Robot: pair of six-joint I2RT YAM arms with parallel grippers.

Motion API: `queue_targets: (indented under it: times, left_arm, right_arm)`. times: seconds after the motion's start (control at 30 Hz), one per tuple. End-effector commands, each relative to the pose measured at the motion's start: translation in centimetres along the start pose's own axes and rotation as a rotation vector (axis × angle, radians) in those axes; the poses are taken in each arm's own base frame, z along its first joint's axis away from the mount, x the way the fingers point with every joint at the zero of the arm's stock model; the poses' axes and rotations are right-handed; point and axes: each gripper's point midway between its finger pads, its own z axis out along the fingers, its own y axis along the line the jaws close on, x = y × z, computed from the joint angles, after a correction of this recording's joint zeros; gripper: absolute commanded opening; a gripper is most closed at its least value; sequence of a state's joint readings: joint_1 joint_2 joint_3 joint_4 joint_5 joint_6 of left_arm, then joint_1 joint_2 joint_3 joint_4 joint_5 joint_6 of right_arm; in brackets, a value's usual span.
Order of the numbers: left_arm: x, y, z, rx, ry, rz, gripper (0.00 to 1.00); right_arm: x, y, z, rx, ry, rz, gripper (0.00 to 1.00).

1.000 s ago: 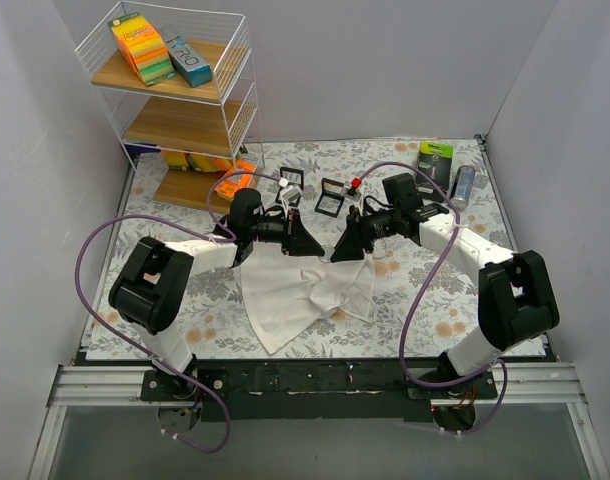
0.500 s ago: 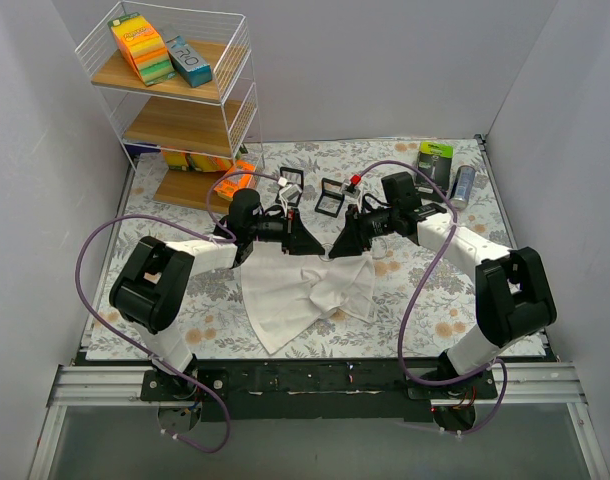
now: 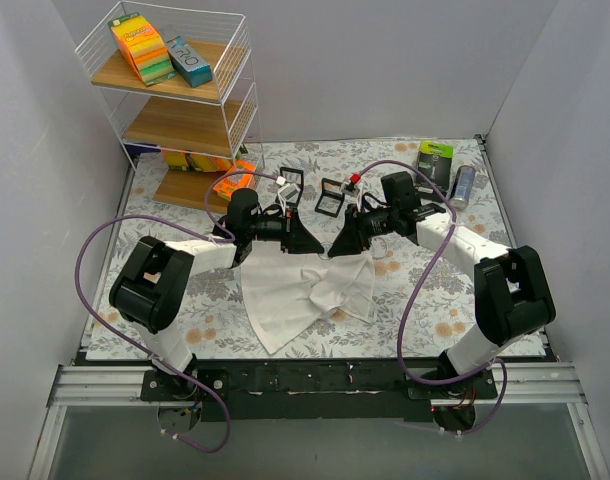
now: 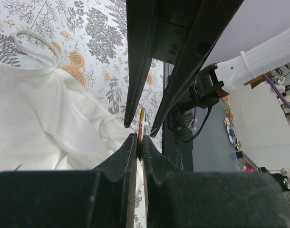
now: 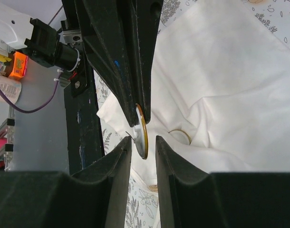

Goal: Remove the brooch from the garment

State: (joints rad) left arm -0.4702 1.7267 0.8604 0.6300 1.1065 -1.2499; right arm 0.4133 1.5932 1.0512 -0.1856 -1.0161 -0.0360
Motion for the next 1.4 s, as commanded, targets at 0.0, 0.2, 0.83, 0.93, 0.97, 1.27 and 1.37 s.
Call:
queue_targets:
  times: [0.0,0.2,0.83,0.93,0.97,1.27,1.37]
  left_arm:
    - [-0.6,-0.7,-0.1,0.022,-0.007,0.034,0.0]
    - [-0.8,-0.7,-0.1,0.02,-0.009,0.04,0.0]
    - [-1.0,-1.1,0.2,0.038,-0.005,0.065,0.0]
    - [-0.9,-1.1,0.3,0.042,-0.001,0.07,0.0]
    - [-1.0,-1.2,0.4,0.044,-0.001,0.076,0.0]
    - [-1.1,-1.3,0.6,0.049,0.013,0.106,0.0]
    - [-1.0,-1.3,0.6,0.047,0.015,0.103,0.0]
  right_arm:
    - [-1.1,-0.6,0.0,0.018,-0.027,-0.031,0.34]
    - [-1.5,-1.4,0.0,0.069,-0.034,-0.001,0.34]
    - [-3.5,-4.3,0.3,0.214,-0.085,0.156,0.36]
    - [-4.0,-4.5,0.5,0.218,-0.099,0.183,0.36]
    - [-4.1,-4.6,0.5,0.22,-0.101,0.191,0.36]
    - [-4.7,-5.7,0.4,0.295,-0.113,0.252,0.36]
    - [-4.9,-6.7,-0.1,0.364,-0.109,0.257,0.36]
